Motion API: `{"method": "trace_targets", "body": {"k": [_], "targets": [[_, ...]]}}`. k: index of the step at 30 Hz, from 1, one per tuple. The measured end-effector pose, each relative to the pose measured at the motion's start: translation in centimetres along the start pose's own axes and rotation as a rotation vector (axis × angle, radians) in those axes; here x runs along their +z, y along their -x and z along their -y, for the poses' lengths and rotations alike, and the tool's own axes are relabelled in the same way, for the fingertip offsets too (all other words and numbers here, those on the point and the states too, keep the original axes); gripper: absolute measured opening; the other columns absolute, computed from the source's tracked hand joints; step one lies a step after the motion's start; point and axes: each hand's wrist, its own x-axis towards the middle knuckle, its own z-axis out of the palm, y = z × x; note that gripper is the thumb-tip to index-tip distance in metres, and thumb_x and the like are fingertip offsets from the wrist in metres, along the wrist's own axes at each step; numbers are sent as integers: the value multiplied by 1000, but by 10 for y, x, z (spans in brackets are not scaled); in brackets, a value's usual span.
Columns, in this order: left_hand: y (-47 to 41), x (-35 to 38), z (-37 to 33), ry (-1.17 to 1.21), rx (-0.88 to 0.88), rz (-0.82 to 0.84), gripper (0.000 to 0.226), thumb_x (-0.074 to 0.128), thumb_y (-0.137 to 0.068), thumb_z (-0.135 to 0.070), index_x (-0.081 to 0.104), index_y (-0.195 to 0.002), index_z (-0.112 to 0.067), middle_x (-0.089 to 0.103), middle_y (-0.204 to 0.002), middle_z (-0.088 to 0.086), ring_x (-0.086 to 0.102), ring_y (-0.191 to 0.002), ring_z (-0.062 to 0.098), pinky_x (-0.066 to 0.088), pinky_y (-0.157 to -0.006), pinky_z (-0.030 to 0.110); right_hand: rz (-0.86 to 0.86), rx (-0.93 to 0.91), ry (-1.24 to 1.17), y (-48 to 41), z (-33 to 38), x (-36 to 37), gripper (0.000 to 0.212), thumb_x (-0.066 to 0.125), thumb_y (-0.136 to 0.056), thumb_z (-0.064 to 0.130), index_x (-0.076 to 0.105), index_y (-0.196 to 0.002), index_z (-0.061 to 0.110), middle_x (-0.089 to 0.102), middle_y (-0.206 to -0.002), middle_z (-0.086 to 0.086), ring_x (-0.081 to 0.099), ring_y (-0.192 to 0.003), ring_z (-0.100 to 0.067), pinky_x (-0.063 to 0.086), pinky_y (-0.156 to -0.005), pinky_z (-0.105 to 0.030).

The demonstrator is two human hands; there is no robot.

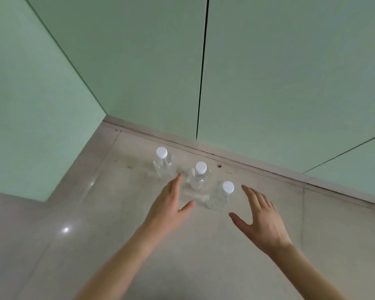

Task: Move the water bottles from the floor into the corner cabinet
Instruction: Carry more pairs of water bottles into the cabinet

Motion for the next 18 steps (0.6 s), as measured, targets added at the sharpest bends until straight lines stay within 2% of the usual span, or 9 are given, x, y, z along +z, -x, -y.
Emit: {"method": "trace_targets", "body": {"k": [4, 7, 9, 12, 14, 15, 18], "targets": [[-43, 50, 26, 110, 2, -41, 91, 69, -86, -40, 16, -153, -7, 25, -159, 7, 25, -145, 16, 14, -110, 13, 17, -21, -124, -17, -23, 60, 83, 66, -81, 59, 37, -146, 17, 49, -144, 4, 45, -130, -16, 42, -104, -31], [-65, 69, 31, 214, 26, -73, 93, 77, -79, -38, 23, -151, -11, 37, -152, 6, 36, -139, 17, 30, -112, 25, 9, 13, -275, -29, -25, 77, 82, 77, -77, 50, 40, -142, 18, 50, -135, 11, 48, -122, -9, 38, -94, -12], [-71, 78, 32, 278, 31, -114, 87, 81, -75, -33, 32, -144, -13, 46, -141, 2, 46, -130, 17, 38, -104, 25, 6, 54, -405, -35, -22, 84, 80, 82, -74, 42, 42, -140, 18, 50, -130, 16, 49, -117, -3, 32, -86, 1], [-77, 88, 27, 316, -15, -171, 81, 84, -71, -26, 38, -135, -11, 55, -129, 3, 55, -116, 21, 41, -88, 21, 16, 138, -585, -41, -19, 91, 74, 87, -70, 33, 47, -133, 28, 58, -122, 21, 53, -111, 7, 37, -88, -2], [-80, 95, 26, 340, -64, -207, 75, 85, -69, -24, 40, -128, -11, 60, -121, 2, 60, -107, 22, 42, -80, 20, 42, 195, -636, -43, -17, 93, 72, 89, -68, 29, 46, -125, 38, 60, -115, 26, 55, -107, 10, 42, -85, -7], [-81, 98, 26, 350, -88, -222, 73, 85, -69, -24, 41, -125, -13, 62, -117, 1, 62, -103, 22, 44, -79, 22, 50, 221, -649, -44, -16, 93, 72, 89, -67, 27, 45, -122, 40, 60, -112, 28, 55, -104, 13, 41, -82, -5], [-84, 106, 32, 380, -111, -251, 63, 84, -69, -25, 43, -117, -20, 65, -108, -5, 65, -97, 18, 52, -79, 30, 35, 261, -676, -46, -14, 96, 68, 90, -67, 19, 50, -120, 31, 61, -107, 26, 55, -96, 19, 39, -77, 2]]}}
